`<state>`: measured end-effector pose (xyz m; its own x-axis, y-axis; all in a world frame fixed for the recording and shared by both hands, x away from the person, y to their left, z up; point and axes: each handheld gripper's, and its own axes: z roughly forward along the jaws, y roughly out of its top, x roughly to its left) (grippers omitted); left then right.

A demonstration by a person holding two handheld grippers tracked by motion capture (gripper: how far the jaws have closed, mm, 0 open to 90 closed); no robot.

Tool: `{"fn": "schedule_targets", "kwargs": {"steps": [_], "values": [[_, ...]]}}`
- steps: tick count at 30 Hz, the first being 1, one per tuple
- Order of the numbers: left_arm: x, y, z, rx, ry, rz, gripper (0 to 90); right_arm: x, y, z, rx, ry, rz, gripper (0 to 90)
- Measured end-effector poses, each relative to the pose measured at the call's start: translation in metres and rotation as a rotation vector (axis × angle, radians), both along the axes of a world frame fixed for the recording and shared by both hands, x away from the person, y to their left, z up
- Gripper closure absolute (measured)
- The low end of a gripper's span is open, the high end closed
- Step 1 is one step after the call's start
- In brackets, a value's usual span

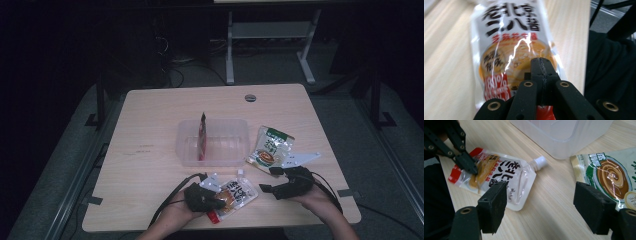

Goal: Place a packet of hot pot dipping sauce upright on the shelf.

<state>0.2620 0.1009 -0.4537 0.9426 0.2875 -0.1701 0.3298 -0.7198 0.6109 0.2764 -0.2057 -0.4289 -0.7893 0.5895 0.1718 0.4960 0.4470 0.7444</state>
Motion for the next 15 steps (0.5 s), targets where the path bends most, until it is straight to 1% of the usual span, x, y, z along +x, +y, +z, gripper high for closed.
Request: {"fn": "schedule_targets", "kwargs": {"steps": [3,5,8,9,11,12,13,14,15], "values": [[0.004,0.005,0.000,0.002,-0.005,0.020,89.9,0.000,0.000,0.000,-0.001,-0.001,0.001,26.6],[0.007,0.009,0.001,0.015,-0.020,0.036,89.9,0.000,0.000,0.000,-0.003,-0.001,0.004,26.6],[0.009,0.012,0.002,0.037,-0.044,0.041,89.9,0.000,0.001,0.000,0.000,0.008,0.004,26.3],[0.009,0.012,0.001,0.033,-0.042,0.046,89.9,0.000,0.001,0.000,0.000,0.015,0.003,24.6],[0.007,0.011,0.001,0.035,-0.052,0.047,89.9,0.001,0.002,0.000,0.004,0.044,0.008,21.1],[0.007,0.011,0.002,0.036,-0.053,0.048,89.9,0.000,0.003,0.000,-0.008,0.054,-0.001,19.8],[0.008,0.012,0.002,0.036,-0.051,0.046,89.8,-0.001,0.004,0.001,-0.006,0.068,0.002,19.0],[0.008,0.012,0.002,0.036,-0.050,0.041,89.8,-0.001,0.005,0.001,-0.003,0.074,0.012,19.6],[0.008,0.013,0.002,0.025,-0.044,0.047,89.8,-0.002,0.005,0.002,0.006,0.080,0.017,20.4]]}}
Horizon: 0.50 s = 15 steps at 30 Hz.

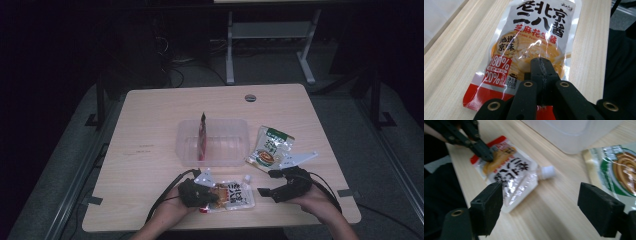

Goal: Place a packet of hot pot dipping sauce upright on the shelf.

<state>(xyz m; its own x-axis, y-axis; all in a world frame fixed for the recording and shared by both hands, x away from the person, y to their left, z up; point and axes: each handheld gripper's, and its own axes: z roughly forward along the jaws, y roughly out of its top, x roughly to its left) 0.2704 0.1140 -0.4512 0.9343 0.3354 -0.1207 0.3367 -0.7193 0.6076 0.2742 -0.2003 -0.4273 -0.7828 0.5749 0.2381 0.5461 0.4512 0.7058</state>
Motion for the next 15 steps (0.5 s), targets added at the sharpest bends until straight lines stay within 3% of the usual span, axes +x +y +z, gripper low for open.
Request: {"fn": "schedule_targets", "kwargs": {"steps": [4,5,11,14,15], "values": [[0.004,0.010,0.006,-0.002,-0.004,0.005,89.8,-0.004,0.006,-0.002,-0.003,0.017,0.017,20.9],[0.004,0.012,0.007,-0.022,0.003,0.027,89.7,-0.004,0.006,-0.002,-0.005,0.013,0.018,21.1],[0.011,0.030,0.013,-0.036,-0.009,0.072,89.8,-0.003,0.009,-0.008,-0.018,0.031,0.027,21.9],[0.012,0.032,0.010,-0.015,-0.002,0.076,89.8,-0.003,0.010,-0.010,-0.020,0.038,0.030,22.3],[0.014,0.033,0.009,0.010,-0.003,0.060,89.8,-0.003,0.011,-0.011,-0.020,0.039,0.030,22.3]]}}
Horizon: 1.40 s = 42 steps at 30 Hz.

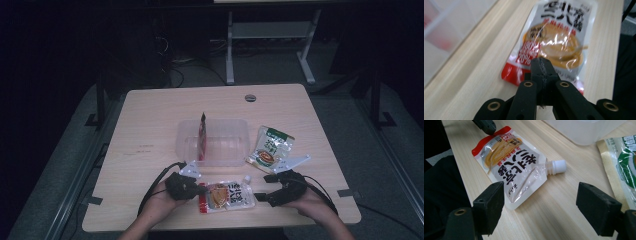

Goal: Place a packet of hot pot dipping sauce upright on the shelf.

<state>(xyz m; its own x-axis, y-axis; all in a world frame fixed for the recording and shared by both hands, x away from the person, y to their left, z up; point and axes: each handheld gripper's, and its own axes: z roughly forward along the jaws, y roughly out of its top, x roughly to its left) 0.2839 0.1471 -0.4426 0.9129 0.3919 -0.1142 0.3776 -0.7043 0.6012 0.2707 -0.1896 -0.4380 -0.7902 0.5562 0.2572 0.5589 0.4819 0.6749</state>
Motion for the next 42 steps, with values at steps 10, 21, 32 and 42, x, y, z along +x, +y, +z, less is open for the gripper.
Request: {"fn": "schedule_targets", "kwargs": {"steps": [10,21,32,42], "values": [[-0.003,-0.008,-0.009,0.053,0.009,0.002,89.9,0.000,0.007,-0.009,-0.034,0.043,0.021,23.6],[-0.002,-0.007,-0.009,0.056,0.018,0.002,89.9,0.004,0.019,-0.022,-0.043,0.101,0.060,29.5],[-0.001,-0.007,-0.010,0.047,0.026,0.010,89.9,0.005,0.027,-0.025,-0.013,0.141,0.104,38.8],[0.000,-0.006,-0.010,0.041,0.032,0.011,89.9,0.016,0.039,-0.030,0.069,0.212,0.120,44.1]]}}
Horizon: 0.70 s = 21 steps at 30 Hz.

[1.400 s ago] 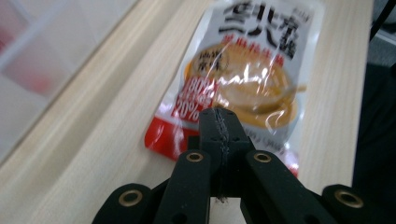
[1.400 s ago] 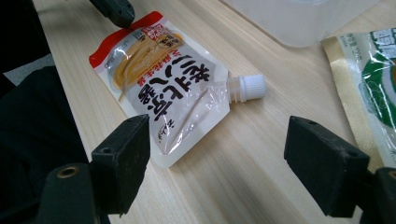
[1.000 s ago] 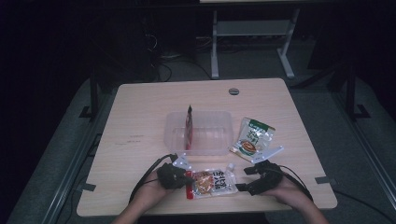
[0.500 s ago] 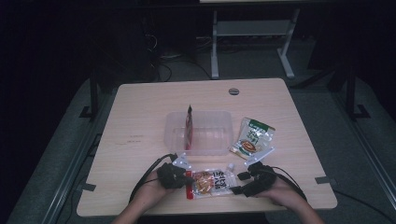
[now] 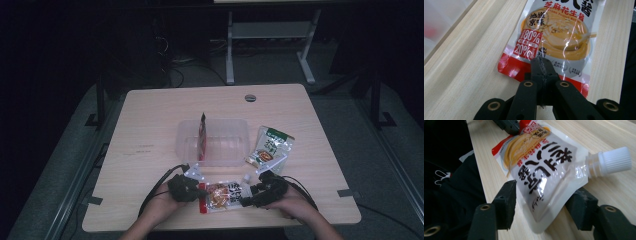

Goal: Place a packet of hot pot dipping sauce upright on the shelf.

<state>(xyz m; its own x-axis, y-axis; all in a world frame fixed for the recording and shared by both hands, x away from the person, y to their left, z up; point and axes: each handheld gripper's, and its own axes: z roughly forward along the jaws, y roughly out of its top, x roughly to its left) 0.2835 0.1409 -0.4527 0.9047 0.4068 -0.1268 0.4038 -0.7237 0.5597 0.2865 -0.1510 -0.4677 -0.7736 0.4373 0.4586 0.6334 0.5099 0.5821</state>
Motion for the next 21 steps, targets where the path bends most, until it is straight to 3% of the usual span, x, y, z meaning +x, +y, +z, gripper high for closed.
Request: {"fn": "schedule_targets", "kwargs": {"steps": [8,12,15,21], "values": [[0.001,0.001,0.000,0.002,0.002,-0.005,89.9,0.008,0.003,0.003,0.053,-0.006,-0.015,62.5],[0.001,0.001,0.000,0.003,0.003,-0.005,89.9,0.010,0.000,0.010,0.121,-0.016,-0.024,77.0],[0.000,0.001,0.000,0.004,0.001,-0.006,89.9,0.009,0.004,0.013,0.123,-0.038,-0.010,84.4],[0.000,0.000,0.000,0.002,-0.001,-0.004,89.9,0.008,0.007,0.019,0.124,-0.092,0.018,89.6]]}}
